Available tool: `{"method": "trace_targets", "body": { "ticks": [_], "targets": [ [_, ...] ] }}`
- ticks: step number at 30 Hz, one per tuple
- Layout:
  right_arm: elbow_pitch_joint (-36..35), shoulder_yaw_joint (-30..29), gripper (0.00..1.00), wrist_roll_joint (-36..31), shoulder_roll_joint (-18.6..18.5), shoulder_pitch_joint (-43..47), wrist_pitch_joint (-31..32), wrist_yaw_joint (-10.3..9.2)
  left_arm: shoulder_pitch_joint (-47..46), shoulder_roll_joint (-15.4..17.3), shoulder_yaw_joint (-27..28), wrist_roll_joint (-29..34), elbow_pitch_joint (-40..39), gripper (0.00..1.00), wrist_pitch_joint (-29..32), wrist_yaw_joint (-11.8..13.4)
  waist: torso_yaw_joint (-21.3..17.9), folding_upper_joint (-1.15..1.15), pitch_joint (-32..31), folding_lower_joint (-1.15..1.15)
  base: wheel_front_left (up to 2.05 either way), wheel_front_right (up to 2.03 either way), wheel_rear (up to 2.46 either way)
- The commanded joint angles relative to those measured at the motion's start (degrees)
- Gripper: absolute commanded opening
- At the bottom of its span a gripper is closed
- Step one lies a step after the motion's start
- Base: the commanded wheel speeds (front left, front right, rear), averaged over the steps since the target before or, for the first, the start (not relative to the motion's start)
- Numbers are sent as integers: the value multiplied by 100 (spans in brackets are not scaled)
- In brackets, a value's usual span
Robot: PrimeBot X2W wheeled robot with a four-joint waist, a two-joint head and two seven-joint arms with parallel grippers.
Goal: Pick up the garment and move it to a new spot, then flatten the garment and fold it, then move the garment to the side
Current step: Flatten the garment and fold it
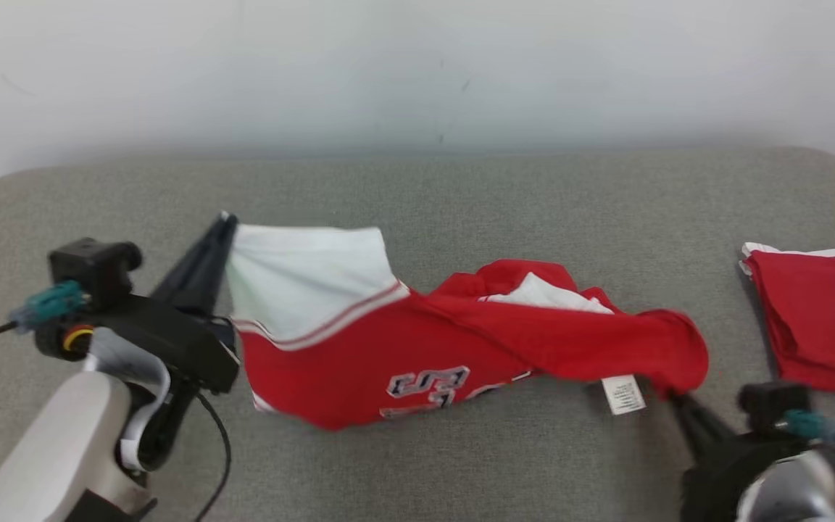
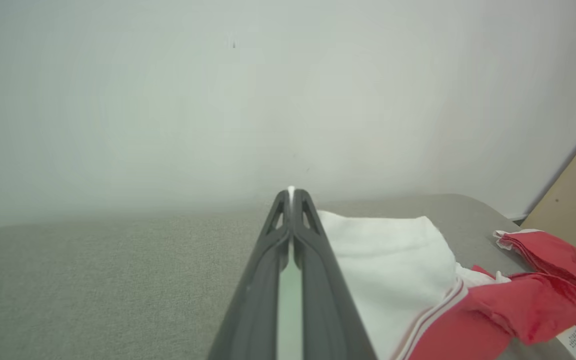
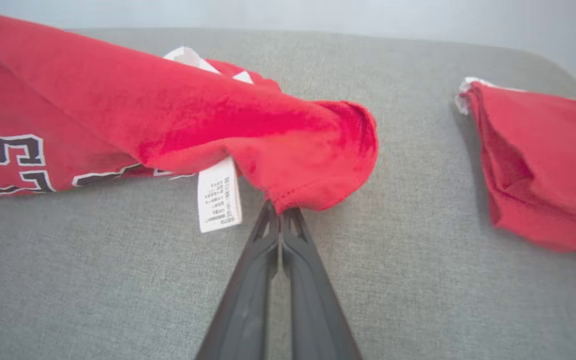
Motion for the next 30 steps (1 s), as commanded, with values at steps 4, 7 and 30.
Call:
{"method": "trace_targets", "body": {
  "ticks": [4, 7, 30],
  "targets": [
    [-959, -305, 0, 508, -297, 220, 194, -12, -75, 118, 307, -96, -386, 0, -309, 163, -134, 0, -188, 0, 0, 0, 0],
    [-1269, -441, 0, 767, -381, 304, 338, -12, -57, 158, 361, -107, -556, 0, -314, 210, -156, 0, -232, 0, 0, 0, 0],
    [-2489, -1353, 0, 1632, 121, -652, 538, -11, 155, 208, 456, -412, -2164, 0, -30, 497, -241, 0, -494, 0, 0, 0, 0]
  ]
}}
